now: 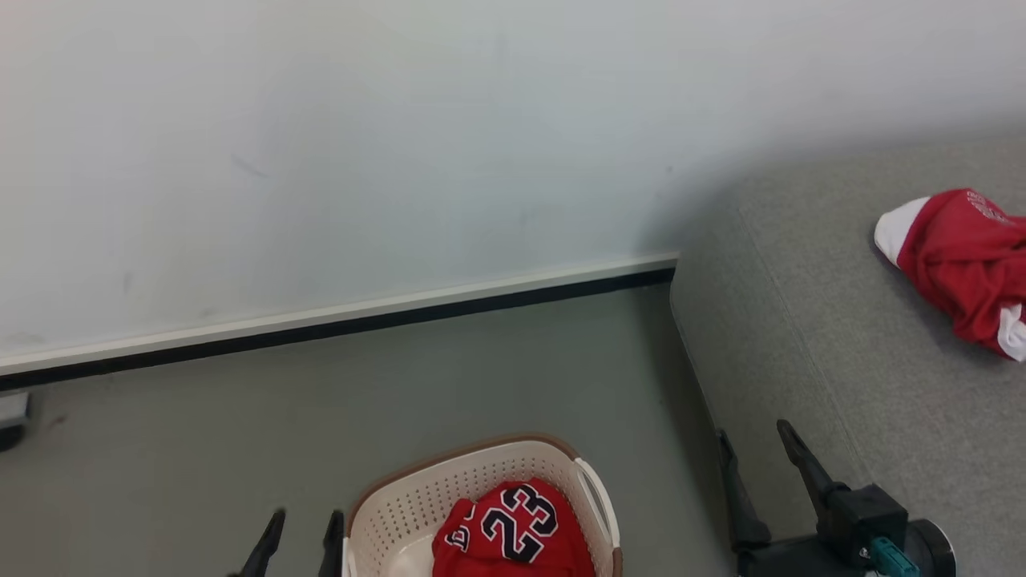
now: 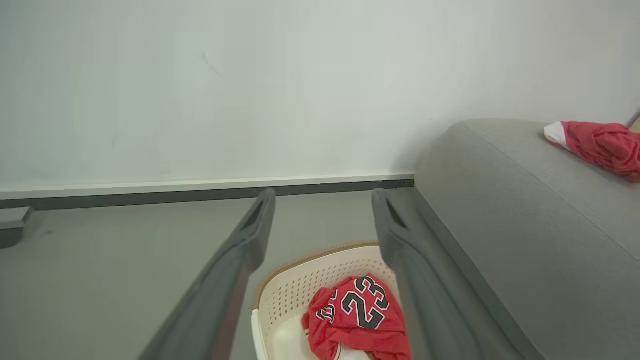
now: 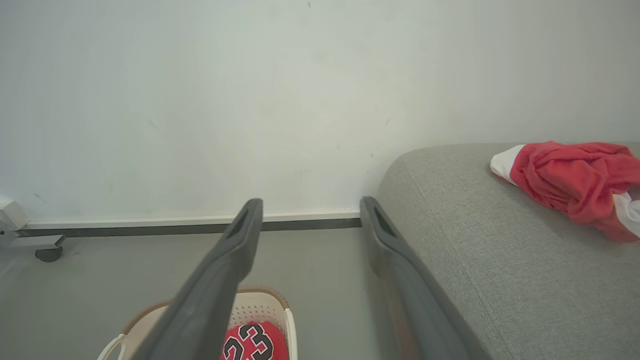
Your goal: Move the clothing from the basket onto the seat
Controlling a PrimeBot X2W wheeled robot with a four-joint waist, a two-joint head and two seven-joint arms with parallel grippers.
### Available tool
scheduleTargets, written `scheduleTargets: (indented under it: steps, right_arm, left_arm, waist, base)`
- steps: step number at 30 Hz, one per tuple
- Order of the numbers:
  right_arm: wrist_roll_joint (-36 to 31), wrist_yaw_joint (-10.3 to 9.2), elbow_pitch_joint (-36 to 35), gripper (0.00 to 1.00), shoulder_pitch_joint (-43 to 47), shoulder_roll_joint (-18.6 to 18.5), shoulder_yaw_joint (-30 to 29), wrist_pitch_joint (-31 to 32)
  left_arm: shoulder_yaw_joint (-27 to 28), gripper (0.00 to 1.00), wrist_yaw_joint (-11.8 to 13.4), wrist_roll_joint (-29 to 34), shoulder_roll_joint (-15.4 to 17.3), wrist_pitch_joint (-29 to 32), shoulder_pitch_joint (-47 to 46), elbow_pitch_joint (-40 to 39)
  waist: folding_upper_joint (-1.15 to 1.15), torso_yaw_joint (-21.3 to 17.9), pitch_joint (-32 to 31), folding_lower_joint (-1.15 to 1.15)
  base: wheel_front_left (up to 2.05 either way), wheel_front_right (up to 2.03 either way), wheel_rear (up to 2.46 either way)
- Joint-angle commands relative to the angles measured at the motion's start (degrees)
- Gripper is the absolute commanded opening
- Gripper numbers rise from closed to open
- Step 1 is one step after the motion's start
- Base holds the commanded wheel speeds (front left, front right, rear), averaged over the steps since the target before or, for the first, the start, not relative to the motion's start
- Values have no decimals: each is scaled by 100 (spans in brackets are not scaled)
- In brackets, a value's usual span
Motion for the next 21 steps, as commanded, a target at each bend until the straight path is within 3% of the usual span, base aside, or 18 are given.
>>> scheduleTargets:
  steps: [1,13,21]
  right_arm:
    - [-17,0,-92,100,-163,8,102,-58]
    - [291,0,3,100,-897,14,645,-741]
    - [536,0,-166,100,-1322,20,749,-933]
  left_arm:
    - [-125,100,-59,145,14,-10,-278,147]
    - [-780,100,-203,544,450,41,-2006,1693]
    - [-1195,100,-220,989,723,630,-3553,2875]
  waist:
    - [0,-566,627,0]
    - [0,-1790,2420,0]
    - [0,-2224,3722,0]
  base:
    - [0,0,0]
    - [0,0,0]
    - [0,0,0]
